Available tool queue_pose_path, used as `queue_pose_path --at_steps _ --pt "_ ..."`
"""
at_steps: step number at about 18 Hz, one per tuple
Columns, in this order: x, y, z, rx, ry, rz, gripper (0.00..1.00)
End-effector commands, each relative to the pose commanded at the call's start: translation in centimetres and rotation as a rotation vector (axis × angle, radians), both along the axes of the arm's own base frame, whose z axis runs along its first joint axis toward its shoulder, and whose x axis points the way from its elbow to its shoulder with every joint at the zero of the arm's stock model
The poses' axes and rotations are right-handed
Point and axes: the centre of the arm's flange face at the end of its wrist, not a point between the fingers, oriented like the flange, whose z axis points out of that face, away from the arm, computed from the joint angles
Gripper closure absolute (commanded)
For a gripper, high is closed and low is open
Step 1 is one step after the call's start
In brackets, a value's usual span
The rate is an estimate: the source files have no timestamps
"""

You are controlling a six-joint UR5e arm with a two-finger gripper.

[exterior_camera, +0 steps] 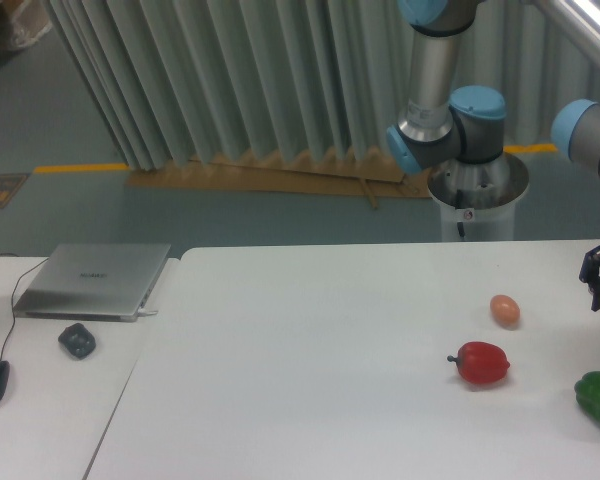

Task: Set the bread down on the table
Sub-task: 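Move the right gripper away from the table, out of view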

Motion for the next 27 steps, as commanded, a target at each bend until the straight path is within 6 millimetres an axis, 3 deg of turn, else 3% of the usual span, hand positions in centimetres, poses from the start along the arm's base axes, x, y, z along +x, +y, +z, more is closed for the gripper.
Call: queue_pose_path --at_steps 9,16,27 --pt "0.2 0.1 -0.4 -0.007 -0.005 0.005 0.0" --pt "0.1 -2.3 -1.4 0.004 0.005 0.031 0.0" --pt "0.1 -2.2 -1.1 0.006 0.009 0.03 0.0"
